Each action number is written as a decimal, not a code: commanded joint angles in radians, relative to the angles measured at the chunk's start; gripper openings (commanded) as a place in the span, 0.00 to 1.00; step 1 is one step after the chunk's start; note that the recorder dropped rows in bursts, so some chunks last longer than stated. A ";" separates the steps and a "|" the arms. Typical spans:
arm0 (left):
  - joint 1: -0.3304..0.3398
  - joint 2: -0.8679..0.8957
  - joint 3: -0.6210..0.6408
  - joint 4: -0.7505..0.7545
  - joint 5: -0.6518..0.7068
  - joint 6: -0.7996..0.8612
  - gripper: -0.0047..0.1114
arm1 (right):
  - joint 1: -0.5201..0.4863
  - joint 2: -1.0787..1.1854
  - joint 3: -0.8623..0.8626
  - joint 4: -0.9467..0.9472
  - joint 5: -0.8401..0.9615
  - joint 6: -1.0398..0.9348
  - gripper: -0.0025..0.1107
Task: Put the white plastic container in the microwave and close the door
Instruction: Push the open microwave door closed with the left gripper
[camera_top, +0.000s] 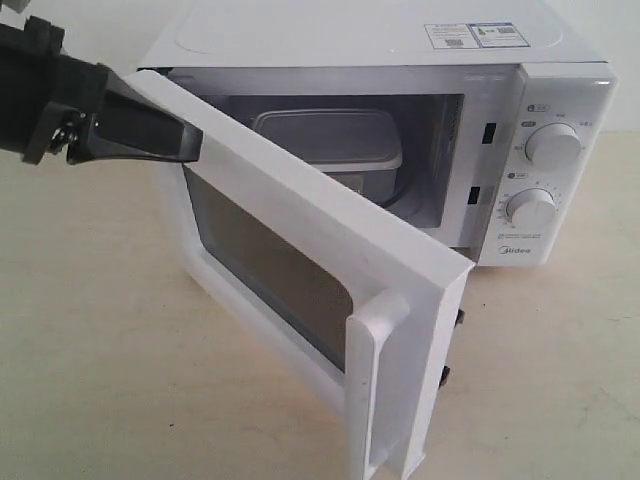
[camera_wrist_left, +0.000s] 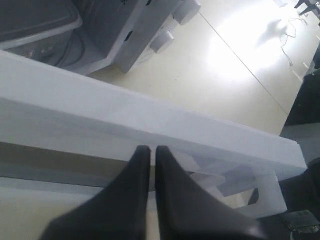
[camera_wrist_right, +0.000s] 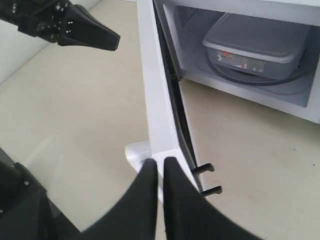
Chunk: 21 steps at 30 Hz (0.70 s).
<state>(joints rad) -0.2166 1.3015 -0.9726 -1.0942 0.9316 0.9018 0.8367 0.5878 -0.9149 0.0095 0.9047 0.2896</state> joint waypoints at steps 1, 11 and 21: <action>-0.005 0.021 -0.029 -0.016 0.006 0.008 0.08 | -0.002 -0.007 0.066 0.049 -0.088 0.014 0.02; -0.005 0.057 -0.029 0.029 -0.034 0.045 0.08 | -0.002 -0.007 0.117 0.120 -0.162 0.017 0.02; -0.005 0.163 -0.029 -0.098 -0.052 0.188 0.08 | -0.002 -0.007 0.117 0.130 -0.169 0.019 0.02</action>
<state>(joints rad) -0.2166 1.4416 -0.9937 -1.1203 0.8944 1.0290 0.8367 0.5840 -0.8029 0.1401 0.7477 0.3106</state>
